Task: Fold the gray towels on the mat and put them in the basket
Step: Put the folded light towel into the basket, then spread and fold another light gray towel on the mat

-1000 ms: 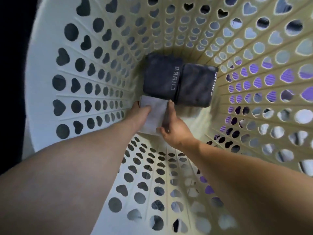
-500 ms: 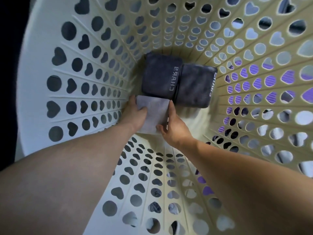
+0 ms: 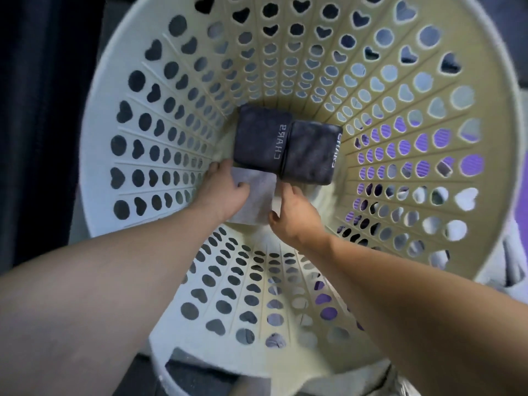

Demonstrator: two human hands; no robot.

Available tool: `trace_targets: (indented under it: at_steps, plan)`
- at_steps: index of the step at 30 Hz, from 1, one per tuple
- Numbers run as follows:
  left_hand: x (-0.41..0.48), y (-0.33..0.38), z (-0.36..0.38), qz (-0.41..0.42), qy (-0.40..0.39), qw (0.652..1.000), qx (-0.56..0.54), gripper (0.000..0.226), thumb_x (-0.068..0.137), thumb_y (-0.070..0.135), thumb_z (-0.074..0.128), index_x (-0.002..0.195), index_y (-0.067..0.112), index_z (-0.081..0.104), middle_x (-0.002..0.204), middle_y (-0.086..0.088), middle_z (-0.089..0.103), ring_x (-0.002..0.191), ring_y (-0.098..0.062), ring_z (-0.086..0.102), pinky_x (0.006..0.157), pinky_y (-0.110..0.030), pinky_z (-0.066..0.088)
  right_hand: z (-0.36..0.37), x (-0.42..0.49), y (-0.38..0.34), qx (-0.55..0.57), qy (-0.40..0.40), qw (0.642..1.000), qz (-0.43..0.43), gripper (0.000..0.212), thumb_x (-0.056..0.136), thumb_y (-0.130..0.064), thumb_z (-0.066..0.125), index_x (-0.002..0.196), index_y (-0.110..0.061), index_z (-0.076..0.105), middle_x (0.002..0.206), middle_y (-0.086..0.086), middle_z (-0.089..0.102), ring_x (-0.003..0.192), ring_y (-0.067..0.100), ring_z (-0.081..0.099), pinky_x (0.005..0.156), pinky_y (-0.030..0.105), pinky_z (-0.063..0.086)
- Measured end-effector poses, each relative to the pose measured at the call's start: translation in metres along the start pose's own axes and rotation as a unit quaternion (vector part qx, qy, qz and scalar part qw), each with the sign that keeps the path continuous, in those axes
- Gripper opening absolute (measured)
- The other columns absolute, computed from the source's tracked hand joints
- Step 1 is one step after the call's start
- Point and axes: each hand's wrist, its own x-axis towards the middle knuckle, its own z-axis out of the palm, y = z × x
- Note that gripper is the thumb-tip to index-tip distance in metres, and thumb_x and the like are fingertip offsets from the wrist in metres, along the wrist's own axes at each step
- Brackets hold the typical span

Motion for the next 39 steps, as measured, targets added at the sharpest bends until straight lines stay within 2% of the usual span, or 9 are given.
trace_targets:
  at_steps: [6,12,16,21,27,30,33,37,39]
  plan:
    - [-0.056,0.053,-0.051,0.122,-0.016,0.989,0.086,0.057,0.095,0.036,0.053,0.149,0.023,0.041,0.148,-0.007,0.045,0.134,-0.028,0.048,0.108,-0.045,0.043,-0.074,-0.061,0.002,-0.108,-0.012,0.994,-0.017,0.041,0.093,-0.040,0.059,0.120,-0.012,0.046,0.122,0.012,0.054,0.115,0.033,0.053,0.088,0.042,0.045]
    - [-0.140,0.125,-0.085,0.197,-0.006,0.967,0.161,0.052,0.093,0.049,0.047,0.139,0.026,0.053,0.134,-0.003,0.058,0.125,-0.026,0.055,0.099,-0.041,0.048,-0.176,-0.162,0.018,-0.102,0.066,0.988,-0.099,0.041,0.089,-0.041,0.062,0.119,-0.014,0.058,0.110,0.009,0.061,0.102,0.035,0.059,0.085,0.045,0.051]
    - [-0.196,0.186,-0.085,0.247,0.021,0.955,0.161,0.055,0.085,0.052,0.041,0.129,0.023,0.059,0.121,-0.005,0.063,0.116,-0.029,0.059,0.095,-0.045,0.051,-0.230,-0.237,0.060,-0.077,0.131,0.982,-0.110,0.034,0.082,-0.037,0.065,0.109,-0.015,0.063,0.097,0.008,0.063,0.088,0.035,0.061,0.072,0.042,0.053]
    - [-0.252,0.260,-0.044,0.276,0.052,0.948,0.151,0.035,0.093,0.045,0.050,0.117,0.022,0.061,0.109,-0.004,0.062,0.109,-0.030,0.059,0.087,-0.044,0.051,-0.262,-0.309,0.144,-0.098,0.141,0.982,-0.073,0.037,0.081,-0.034,0.070,0.112,-0.015,0.063,0.099,0.006,0.061,0.089,0.034,0.060,0.072,0.043,0.054]
    - [-0.286,0.316,0.042,0.251,0.027,0.960,0.124,0.045,0.086,0.052,0.039,0.109,0.021,0.062,0.105,-0.006,0.064,0.103,-0.033,0.061,0.086,-0.045,0.053,-0.252,-0.347,0.244,-0.101,0.106,0.988,-0.044,0.033,0.084,-0.030,0.066,0.114,-0.016,0.060,0.108,0.007,0.060,0.093,0.036,0.059,0.074,0.046,0.053]
    - [-0.278,0.319,0.091,0.200,-0.013,0.969,0.145,0.041,0.093,0.046,0.051,0.121,0.017,0.061,0.119,-0.013,0.061,0.110,-0.035,0.060,0.091,-0.044,0.051,-0.238,-0.340,0.280,-0.093,0.067,0.993,-0.025,0.037,0.091,-0.035,0.062,0.124,-0.020,0.057,0.118,0.006,0.055,0.105,0.034,0.055,0.079,0.043,0.051]
    - [-0.261,0.309,0.135,0.126,-0.045,0.980,0.146,0.053,0.097,0.052,0.048,0.136,0.016,0.052,0.134,-0.015,0.052,0.116,-0.037,0.057,0.097,-0.048,0.050,-0.221,-0.320,0.306,-0.071,0.048,0.996,-0.009,0.047,0.094,-0.040,0.060,0.138,-0.026,0.049,0.132,0.003,0.049,0.119,0.030,0.049,0.082,0.040,0.050]
    - [-0.235,0.296,0.178,0.055,-0.030,0.996,0.067,0.066,0.096,0.052,0.055,0.147,0.016,0.038,0.143,-0.021,0.044,0.129,-0.040,0.049,0.108,-0.048,0.042,-0.196,-0.282,0.320,-0.002,0.052,0.999,-0.008,0.064,0.092,-0.051,0.063,0.149,-0.031,0.041,0.148,0.003,0.039,0.132,0.030,0.041,0.092,0.045,0.050]
    - [-0.221,0.292,0.190,0.040,-0.026,0.998,-0.038,0.069,0.086,0.058,0.061,0.141,0.023,0.041,0.138,-0.017,0.053,0.124,-0.038,0.054,0.105,-0.050,0.046,-0.182,-0.261,0.321,0.027,0.057,0.998,0.001,0.075,0.088,-0.060,0.064,0.152,-0.034,0.036,0.152,0.005,0.035,0.137,0.030,0.038,0.095,0.046,0.050]
